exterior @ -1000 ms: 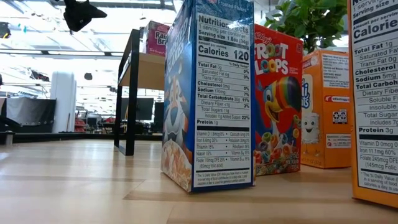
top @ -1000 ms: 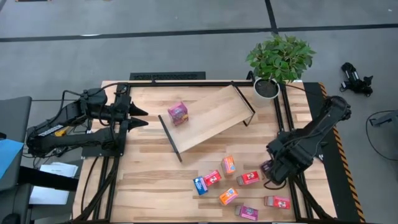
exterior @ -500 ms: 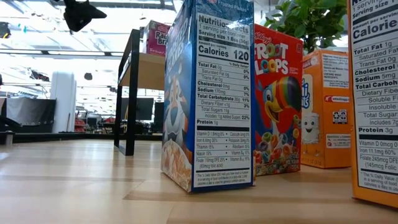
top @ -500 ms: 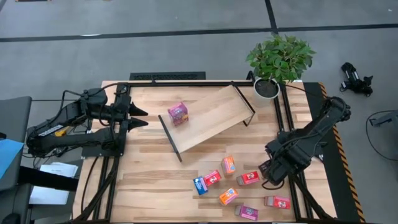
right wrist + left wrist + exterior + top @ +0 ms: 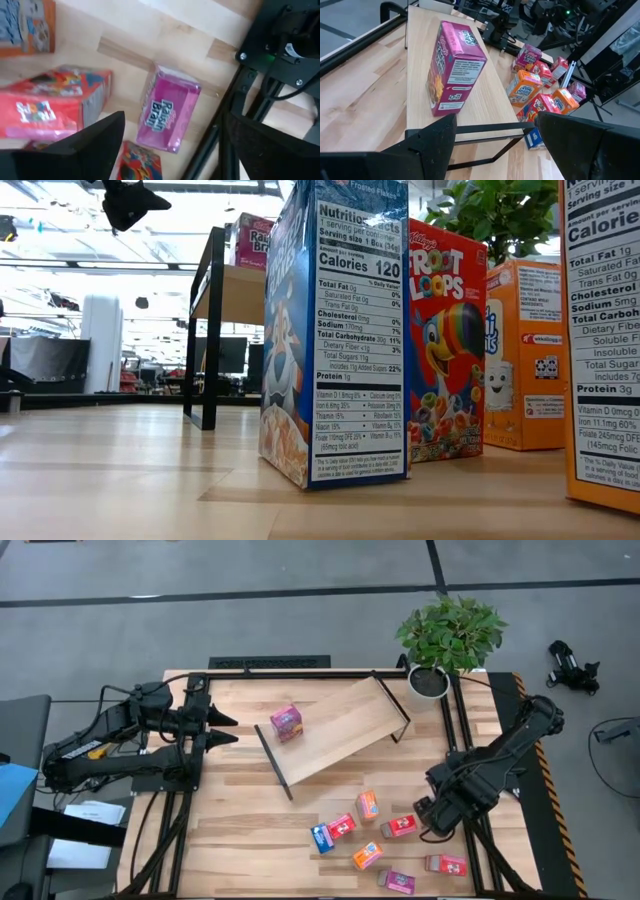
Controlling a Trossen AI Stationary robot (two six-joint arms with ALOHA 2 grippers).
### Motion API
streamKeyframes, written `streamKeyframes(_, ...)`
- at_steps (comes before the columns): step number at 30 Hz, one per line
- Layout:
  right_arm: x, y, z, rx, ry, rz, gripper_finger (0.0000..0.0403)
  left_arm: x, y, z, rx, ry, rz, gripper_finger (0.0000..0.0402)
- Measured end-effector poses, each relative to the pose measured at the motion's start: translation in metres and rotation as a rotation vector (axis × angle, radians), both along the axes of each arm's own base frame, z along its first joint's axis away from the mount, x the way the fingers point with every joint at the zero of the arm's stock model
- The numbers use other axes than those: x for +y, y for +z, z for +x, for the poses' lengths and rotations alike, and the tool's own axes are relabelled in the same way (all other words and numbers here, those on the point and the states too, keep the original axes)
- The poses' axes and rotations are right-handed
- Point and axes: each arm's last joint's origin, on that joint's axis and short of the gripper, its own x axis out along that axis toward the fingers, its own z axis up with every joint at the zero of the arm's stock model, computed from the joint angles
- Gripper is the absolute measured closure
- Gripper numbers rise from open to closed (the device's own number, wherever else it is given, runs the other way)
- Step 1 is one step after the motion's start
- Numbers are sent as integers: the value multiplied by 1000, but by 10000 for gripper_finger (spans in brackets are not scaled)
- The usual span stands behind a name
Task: Stack cereal on shelf
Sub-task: Put the top purple cereal box aligned with the other purple cereal box on the shelf
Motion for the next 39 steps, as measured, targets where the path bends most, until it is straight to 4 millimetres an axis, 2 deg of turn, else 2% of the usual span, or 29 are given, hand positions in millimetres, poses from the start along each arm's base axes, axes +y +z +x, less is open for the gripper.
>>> streamKeyframes(3,0,-2,1,-27,-30,-20,27,0,0,0,0,0,0,133)
streamKeyframes(9,4,-28,2,-42,-37,-4,36,0,0,0,1,0,0,133)
streamKeyframes(13,4,-37,1,-37,-41,2,36,0,0,0,2,0,0,133)
streamKeyframes(19,4,-38,0,-18,-49,15,45,0,0,0,1,0,0,133)
streamKeyframes(30,5,-38,0,-13,-45,18,114,0,0,0,2,4,1,133)
streamKeyframes(39,4,-40,0,-20,-44,9,121,0,0,0,2,4,1,133)
